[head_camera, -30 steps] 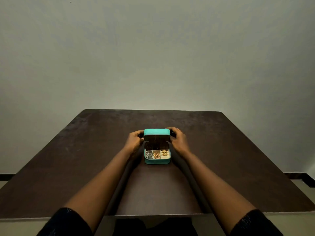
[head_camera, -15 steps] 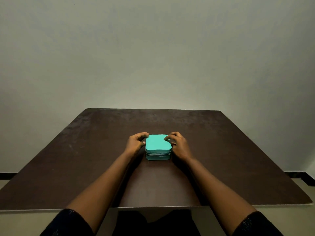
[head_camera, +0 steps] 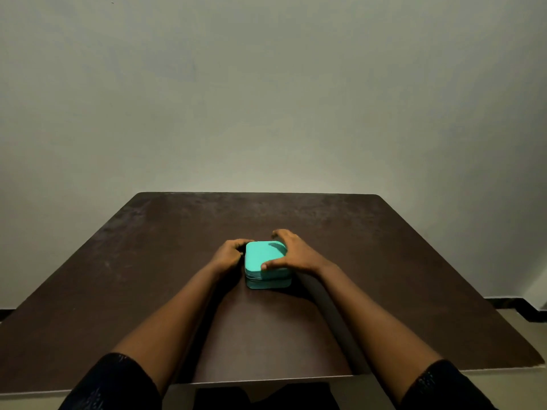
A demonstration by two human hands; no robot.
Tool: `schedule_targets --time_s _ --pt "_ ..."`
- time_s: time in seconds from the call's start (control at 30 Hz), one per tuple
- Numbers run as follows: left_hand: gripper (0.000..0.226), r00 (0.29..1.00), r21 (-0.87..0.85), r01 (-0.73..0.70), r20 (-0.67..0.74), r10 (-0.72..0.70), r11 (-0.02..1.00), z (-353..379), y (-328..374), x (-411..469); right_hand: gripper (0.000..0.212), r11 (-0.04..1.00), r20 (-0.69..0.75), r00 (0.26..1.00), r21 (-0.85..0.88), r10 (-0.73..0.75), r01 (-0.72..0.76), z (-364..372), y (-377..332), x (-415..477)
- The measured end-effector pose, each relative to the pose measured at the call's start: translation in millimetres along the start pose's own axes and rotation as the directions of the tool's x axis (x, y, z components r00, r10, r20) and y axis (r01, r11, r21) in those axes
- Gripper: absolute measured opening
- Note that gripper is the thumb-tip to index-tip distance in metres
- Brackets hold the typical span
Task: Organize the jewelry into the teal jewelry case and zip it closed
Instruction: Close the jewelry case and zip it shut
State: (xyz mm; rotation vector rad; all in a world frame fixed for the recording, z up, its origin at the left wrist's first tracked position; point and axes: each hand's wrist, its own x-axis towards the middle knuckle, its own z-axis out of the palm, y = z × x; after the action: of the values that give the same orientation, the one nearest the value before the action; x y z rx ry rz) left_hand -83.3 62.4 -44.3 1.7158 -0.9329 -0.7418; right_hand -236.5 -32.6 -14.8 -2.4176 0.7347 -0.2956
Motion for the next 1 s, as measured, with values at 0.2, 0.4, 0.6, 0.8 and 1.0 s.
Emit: schedule_targets --time_s 0.2,0.4,0.6,0.8,1.0 --pt "0.047 0.989 0.109 -0.040 0.143 0.025 0.993 0.1 8.9 0.3 0.097 0.987 0.195 0.981 -0.155 -0.006 0.037 4.1 -1.5 11.0" --pt "0.048 0.979 0.186 -0.038 0.202 0.000 0.982 -2.5 7.3 9.1 0.089 0.987 0.205 0.979 -0.158 0.003 0.030 5.3 1.4 14.1" --pt "0.034 0.971 0.363 -0.086 0.237 -0.003 0.928 -16.2 2.6 22.2 0.090 0.988 0.241 0.971 -0.150 0.008 0.030 1.9 2.1 16.3" --pt "0.017 0.964 0.374 -0.055 0.262 -0.048 0.926 -18.0 -0.4 31.1 0.096 0.985 0.280 0.960 -0.169 0.022 0.027 -2.0 1.9 17.2" --pt "0.021 0.951 0.348 -0.064 0.304 -0.048 0.935 -17.7 4.1 32.8 0.095 0.988 0.306 0.951 -0.152 0.028 0.020 -2.5 3.5 20.8"
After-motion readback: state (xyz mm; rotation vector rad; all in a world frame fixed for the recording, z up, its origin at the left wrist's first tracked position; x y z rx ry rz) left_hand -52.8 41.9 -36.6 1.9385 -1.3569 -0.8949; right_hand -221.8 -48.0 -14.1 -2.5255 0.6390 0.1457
